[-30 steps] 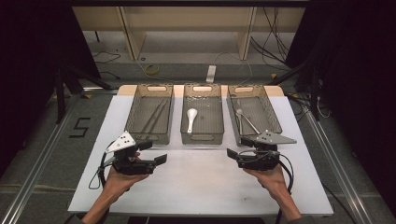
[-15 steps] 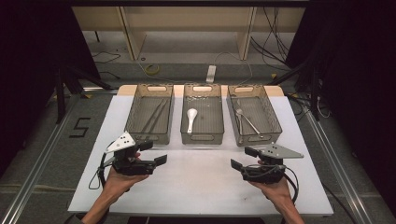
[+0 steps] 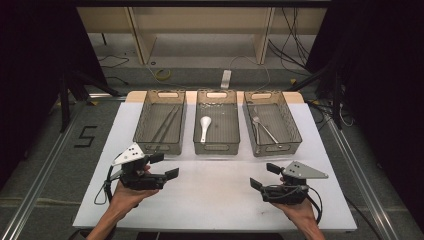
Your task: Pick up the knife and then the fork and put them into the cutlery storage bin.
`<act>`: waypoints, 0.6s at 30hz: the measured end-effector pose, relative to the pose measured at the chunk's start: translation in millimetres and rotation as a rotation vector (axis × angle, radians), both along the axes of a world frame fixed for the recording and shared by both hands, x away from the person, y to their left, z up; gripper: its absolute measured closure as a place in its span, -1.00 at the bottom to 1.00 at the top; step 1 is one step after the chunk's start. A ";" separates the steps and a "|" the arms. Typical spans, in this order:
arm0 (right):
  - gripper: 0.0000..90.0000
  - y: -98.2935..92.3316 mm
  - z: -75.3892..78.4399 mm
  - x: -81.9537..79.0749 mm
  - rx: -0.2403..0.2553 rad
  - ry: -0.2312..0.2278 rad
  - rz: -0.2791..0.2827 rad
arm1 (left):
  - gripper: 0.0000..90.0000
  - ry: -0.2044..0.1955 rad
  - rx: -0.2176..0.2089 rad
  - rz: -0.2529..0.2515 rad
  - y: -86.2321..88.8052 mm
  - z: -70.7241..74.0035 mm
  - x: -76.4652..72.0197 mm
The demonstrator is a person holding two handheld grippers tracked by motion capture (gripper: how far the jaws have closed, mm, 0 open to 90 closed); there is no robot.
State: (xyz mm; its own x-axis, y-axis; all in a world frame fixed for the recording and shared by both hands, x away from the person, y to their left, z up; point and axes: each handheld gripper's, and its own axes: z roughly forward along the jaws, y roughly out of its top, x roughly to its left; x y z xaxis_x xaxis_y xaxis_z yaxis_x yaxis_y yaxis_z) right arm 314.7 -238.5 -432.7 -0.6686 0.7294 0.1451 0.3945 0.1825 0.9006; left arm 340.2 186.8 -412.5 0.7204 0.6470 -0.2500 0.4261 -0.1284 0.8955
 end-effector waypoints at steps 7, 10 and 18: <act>-0.58 -0.2 0.3 1.1 -0.003 -0.003 -0.008 | -0.65 -0.003 0.003 -0.002 -1.2 0.1 0.7; -0.57 0.5 1.3 0.4 -0.009 -0.010 -0.006 | -0.65 -0.003 0.003 -0.002 -1.0 0.2 0.5; -0.57 0.3 1.5 0.6 -0.010 -0.016 -0.008 | -0.65 -0.003 0.003 -0.001 -1.2 0.2 0.6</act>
